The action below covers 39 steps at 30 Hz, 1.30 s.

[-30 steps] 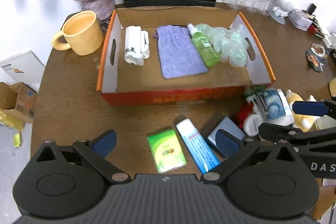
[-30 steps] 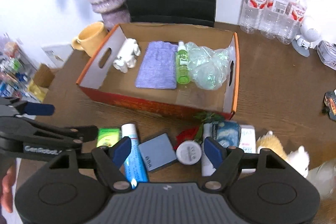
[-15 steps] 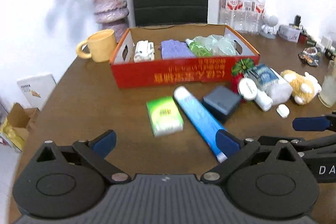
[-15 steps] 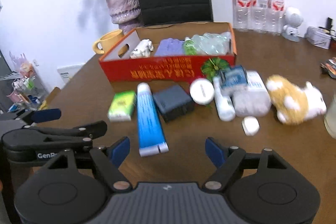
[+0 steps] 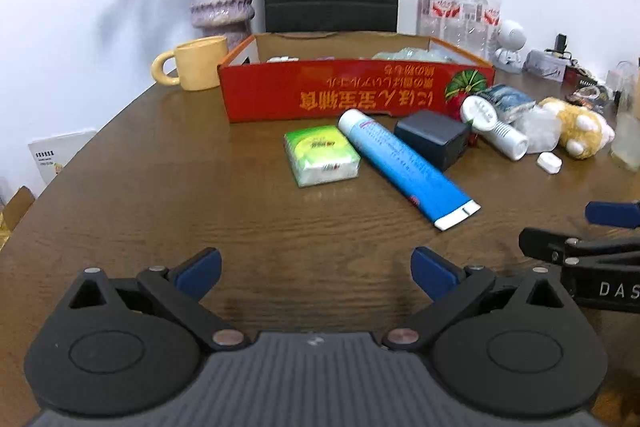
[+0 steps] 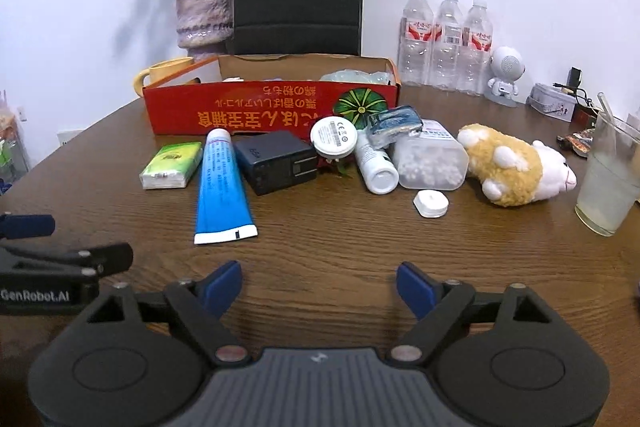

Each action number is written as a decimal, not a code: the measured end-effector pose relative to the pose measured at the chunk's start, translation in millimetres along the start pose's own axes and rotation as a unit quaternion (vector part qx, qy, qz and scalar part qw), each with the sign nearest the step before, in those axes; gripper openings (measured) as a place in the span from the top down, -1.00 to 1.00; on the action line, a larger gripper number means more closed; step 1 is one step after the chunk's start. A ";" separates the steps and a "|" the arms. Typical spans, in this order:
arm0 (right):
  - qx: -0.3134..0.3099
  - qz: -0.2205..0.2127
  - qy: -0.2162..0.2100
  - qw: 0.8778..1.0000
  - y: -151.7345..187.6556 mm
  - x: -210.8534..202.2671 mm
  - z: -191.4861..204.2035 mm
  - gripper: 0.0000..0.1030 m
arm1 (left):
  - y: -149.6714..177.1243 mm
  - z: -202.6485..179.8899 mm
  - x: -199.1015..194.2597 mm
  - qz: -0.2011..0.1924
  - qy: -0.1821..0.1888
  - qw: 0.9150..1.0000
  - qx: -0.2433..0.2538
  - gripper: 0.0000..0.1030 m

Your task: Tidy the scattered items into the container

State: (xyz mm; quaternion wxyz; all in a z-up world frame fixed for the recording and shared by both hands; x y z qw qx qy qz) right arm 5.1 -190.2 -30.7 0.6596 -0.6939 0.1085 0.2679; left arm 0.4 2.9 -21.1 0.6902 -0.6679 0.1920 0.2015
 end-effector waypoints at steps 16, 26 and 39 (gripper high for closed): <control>0.022 0.031 0.020 0.999 5.9 14.0 1.1 -1.00 | 8.6 -0.3 8.1 0.021 0.012 1.000 -0.006 -1.00; 0.020 0.033 0.026 0.999 2.0 21.2 2.7 -1.00 | 7.8 -0.9 8.5 0.021 0.012 1.000 -0.007 -1.00; 0.026 0.032 0.035 0.999 4.0 17.2 1.4 -1.00 | 7.3 -1.1 8.7 0.022 0.011 1.000 -0.007 -1.00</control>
Point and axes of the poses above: each gripper's, at about its wrist camera, not at the fingertips, and x roughly the way its jaws point, z to its left, y to its underside, the point moved 4 cm from there along x, roughly the way its jaws point, and after that the axes turned 5 degrees about -z, right-handed, at the moved point
